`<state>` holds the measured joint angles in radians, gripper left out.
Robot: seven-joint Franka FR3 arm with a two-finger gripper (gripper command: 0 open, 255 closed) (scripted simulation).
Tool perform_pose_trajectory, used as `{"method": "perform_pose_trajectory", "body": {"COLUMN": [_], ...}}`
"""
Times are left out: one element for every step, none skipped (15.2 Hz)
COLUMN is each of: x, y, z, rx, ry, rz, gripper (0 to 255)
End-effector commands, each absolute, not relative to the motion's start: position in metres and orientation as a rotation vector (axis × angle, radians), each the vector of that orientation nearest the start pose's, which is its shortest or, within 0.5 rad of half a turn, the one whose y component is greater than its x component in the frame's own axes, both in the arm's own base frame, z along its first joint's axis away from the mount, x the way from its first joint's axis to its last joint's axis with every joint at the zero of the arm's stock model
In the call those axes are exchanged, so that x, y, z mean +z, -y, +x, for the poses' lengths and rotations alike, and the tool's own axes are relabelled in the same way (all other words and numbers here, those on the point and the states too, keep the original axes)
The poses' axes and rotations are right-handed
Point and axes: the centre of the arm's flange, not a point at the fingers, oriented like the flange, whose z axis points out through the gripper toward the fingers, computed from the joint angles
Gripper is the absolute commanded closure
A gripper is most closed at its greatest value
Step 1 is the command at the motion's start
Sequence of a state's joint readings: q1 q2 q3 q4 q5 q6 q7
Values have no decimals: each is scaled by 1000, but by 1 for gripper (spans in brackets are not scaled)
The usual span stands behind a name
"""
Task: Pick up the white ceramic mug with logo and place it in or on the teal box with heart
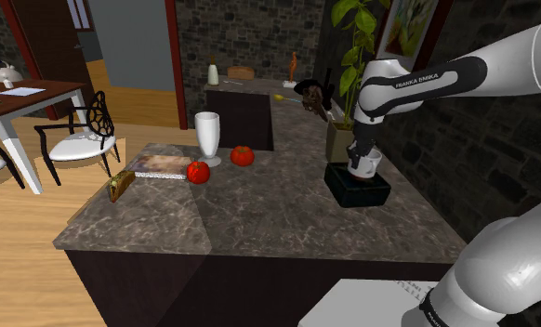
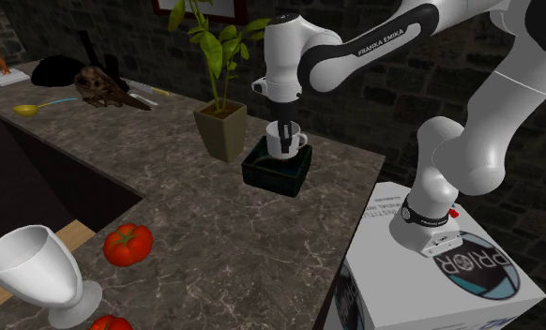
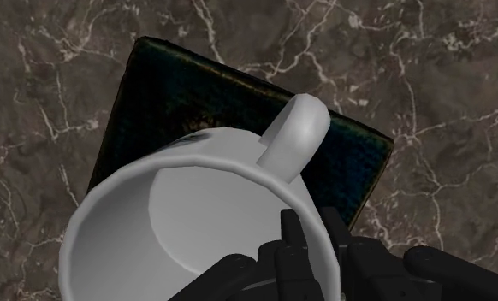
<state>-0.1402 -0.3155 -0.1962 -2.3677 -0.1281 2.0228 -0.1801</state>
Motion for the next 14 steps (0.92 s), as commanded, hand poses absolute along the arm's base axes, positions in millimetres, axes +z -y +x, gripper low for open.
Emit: {"method": "perform_pose_trajectory", "body": {"x": [433, 433, 433, 433, 433, 433, 433, 433, 433, 433, 433, 433, 433, 433], "y": [156, 156, 156, 156, 156, 156, 156, 156, 156, 156, 156, 156, 156, 156], "z": [416, 416, 416, 416, 416, 416, 416, 416, 416, 416, 416, 416, 416, 416], "rx": [72, 72, 72, 72, 72, 72, 72, 72, 72, 72, 72, 72, 72, 72], "ry": [-140, -140, -140, -140, -140, -140, -140, -140, -140, -140, -140, -140, -140, -140], "rz": [-3182, -3181, -3181, -3181, -3181, -3182, -3182, -3181, -3181, -3181, -3182, -3182, -3182, -3182], "gripper": [255, 255, 255, 255, 255, 255, 255, 255, 255, 0, 0, 0, 0, 0]}}
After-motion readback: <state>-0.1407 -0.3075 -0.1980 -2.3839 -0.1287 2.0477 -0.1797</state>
